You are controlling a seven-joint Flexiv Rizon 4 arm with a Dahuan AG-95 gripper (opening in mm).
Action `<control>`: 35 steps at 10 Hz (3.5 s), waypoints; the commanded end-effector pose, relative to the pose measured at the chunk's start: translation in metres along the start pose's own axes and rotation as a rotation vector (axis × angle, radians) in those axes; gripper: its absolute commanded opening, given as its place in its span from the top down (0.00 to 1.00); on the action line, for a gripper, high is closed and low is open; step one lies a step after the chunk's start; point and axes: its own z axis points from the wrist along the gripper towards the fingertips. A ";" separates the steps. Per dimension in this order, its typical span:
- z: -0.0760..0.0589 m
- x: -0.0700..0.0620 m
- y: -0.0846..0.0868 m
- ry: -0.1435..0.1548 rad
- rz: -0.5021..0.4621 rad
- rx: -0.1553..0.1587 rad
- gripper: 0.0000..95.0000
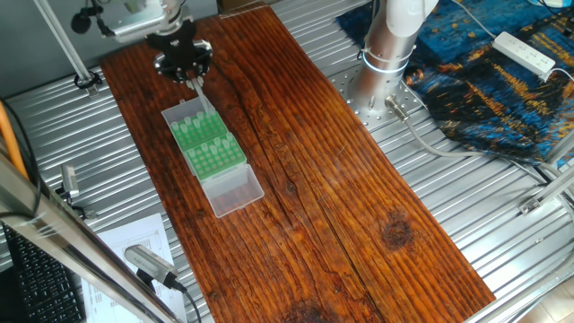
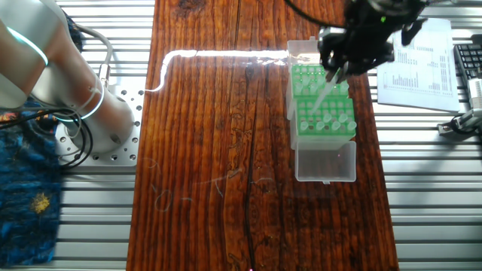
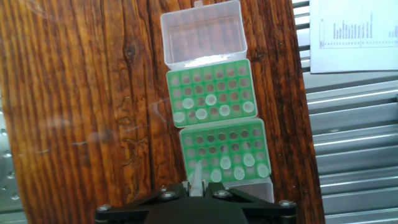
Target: Transfer all large pipette tips from one holder to another
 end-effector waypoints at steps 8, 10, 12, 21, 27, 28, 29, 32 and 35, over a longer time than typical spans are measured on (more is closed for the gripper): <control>-0.022 -0.043 -0.027 -0.012 0.252 0.007 1.00; -0.021 -0.045 -0.028 -0.013 0.308 0.017 1.00; -0.021 -0.047 -0.029 -0.014 0.386 0.023 1.00; -0.025 -0.050 -0.022 -0.054 0.639 -0.003 1.00; -0.025 -0.050 -0.022 -0.004 0.618 0.025 1.00; -0.025 -0.050 -0.022 -0.013 0.636 0.024 1.00; -0.025 -0.050 -0.022 -0.019 0.642 0.020 1.00; -0.041 -0.079 -0.006 -0.008 0.631 0.004 1.00; -0.034 -0.103 0.016 -0.032 0.584 0.034 1.00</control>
